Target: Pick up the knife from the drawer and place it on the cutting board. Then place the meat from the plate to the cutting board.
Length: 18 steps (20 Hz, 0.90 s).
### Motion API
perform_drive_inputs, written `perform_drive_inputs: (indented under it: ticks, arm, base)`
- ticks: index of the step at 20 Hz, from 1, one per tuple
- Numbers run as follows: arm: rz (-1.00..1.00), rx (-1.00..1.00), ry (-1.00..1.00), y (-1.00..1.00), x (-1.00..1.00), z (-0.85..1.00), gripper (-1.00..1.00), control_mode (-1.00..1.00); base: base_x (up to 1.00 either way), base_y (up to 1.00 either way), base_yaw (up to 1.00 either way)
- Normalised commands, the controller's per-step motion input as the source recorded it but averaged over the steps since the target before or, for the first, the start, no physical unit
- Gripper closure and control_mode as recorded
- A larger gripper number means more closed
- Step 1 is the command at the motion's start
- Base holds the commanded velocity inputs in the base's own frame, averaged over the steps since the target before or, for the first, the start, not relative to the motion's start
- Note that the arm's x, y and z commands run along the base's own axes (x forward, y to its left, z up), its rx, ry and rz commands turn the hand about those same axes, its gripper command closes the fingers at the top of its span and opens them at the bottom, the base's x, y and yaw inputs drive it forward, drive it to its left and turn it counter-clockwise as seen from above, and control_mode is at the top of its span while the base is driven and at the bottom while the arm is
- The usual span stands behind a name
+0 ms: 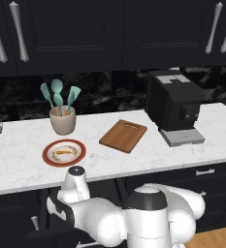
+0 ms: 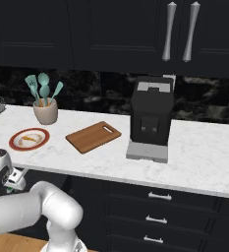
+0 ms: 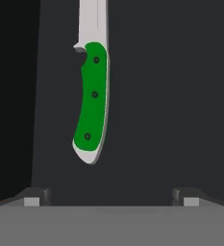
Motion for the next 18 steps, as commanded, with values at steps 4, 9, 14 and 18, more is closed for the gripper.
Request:
perform_drive_inputs:
  ticks: [4,9,14,18]
  arm:
    - [0.0,0.0,0.0,0.08,0.27,-0.07,-1.0,-1.0]
    - [0.0,0.0,0.0,0.08,0.22,-0.11,-1.0,-1.0]
    - [0.0,0.0,0.0,0.07,0.1,-0.21,-1.0,-1.0]
    - [0.0,0.0,0.0,0.07,0.1,-0.28,-1.0,-1.0]
  base:
    - [0.0,0.0,0.0]
    - [0.0,0.0,0.0]
    - [0.0,0.0,0.0]
    - [0.0,0.0,0.0]
